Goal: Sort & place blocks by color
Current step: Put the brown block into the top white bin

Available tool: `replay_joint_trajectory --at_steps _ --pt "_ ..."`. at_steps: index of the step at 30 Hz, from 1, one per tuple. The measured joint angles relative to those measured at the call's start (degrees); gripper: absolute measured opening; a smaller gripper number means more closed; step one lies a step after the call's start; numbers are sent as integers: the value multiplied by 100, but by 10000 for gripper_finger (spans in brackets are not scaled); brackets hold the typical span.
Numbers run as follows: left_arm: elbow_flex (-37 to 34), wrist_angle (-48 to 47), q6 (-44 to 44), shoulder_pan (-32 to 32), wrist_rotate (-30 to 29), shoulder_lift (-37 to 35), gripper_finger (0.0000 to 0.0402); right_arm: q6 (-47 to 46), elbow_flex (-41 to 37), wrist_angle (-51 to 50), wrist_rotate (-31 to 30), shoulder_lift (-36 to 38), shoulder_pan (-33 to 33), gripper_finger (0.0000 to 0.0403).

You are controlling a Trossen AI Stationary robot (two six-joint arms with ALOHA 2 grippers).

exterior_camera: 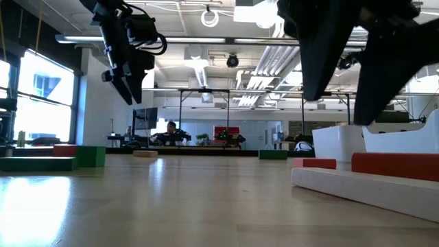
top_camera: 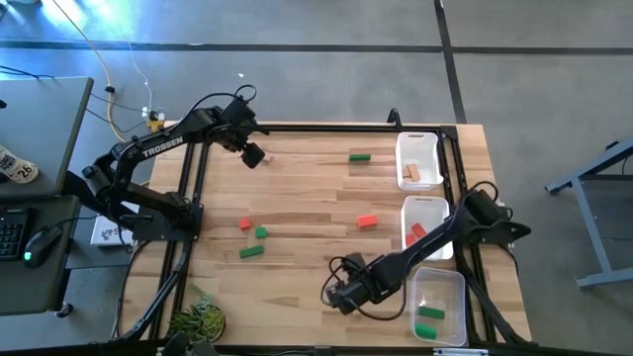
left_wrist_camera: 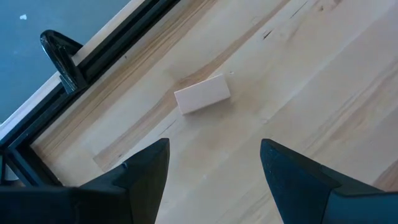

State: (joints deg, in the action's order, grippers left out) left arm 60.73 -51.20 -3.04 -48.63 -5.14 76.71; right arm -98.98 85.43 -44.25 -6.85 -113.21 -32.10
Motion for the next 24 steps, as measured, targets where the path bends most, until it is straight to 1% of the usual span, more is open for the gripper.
replay_joint_trajectory --at_steps 3,9,14,19,24 --pt "0 2 1 3 1 -2 239 0 0 285 200 -224 0 220" --pt "0 2 6 3 1 0 239 -151 -2 334 553 -412 0 220" --pt "0 3 1 3 1 -1 239 -246 -2 271 560 -412 -8 220" --pt "0 2 14 3 1 0 239 -456 -2 -185 544 -412 -31 220" --pt "0 10 14 3 1 -1 239 -296 -2 -29 542 -444 -31 220"
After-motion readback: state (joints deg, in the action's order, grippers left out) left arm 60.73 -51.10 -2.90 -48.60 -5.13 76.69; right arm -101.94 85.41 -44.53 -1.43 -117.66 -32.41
